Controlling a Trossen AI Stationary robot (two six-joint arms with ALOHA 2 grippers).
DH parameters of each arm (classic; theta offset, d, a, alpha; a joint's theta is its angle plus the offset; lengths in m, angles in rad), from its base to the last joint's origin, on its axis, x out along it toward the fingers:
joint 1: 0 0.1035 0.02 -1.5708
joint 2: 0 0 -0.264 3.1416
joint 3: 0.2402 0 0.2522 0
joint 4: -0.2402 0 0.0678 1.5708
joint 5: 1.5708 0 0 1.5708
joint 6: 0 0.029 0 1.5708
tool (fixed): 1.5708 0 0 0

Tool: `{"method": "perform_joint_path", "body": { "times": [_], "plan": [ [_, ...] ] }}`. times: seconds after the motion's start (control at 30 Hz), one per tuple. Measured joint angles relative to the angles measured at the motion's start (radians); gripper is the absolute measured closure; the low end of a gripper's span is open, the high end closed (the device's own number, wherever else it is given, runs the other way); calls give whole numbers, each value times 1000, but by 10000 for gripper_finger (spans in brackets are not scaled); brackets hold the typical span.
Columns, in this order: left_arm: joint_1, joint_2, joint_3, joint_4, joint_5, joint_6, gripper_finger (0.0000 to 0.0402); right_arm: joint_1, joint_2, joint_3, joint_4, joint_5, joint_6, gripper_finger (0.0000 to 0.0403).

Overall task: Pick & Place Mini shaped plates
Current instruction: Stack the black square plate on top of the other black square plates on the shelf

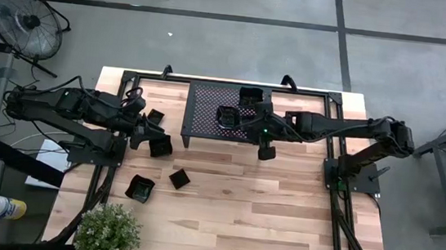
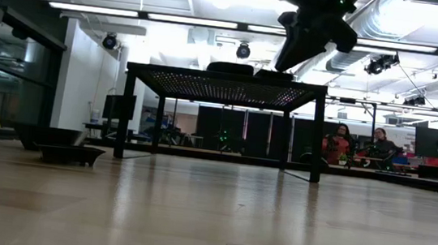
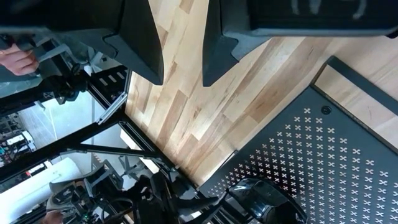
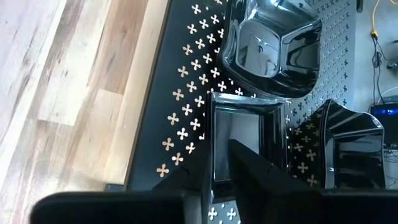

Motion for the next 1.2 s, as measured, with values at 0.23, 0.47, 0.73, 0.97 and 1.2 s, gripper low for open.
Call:
{"method": "perform_joint_path", "body": {
  "times": [0.23,0.47,0.73,0.97,1.2],
  "plan": [
    [0,0,0,1,17,-4,293,0,-9,7,28,-11,24,330],
    [0,0,0,1,21,-21,293,1,-44,29,28,-27,158,298],
    [0,19,0,0,33,-34,293,12,-126,32,-7,-64,431,265],
    [0,69,0,-2,46,-38,293,68,-218,32,-92,-59,603,258],
    [0,167,0,-89,95,-112,293,155,-312,32,-193,-55,739,256]
  ]
}}
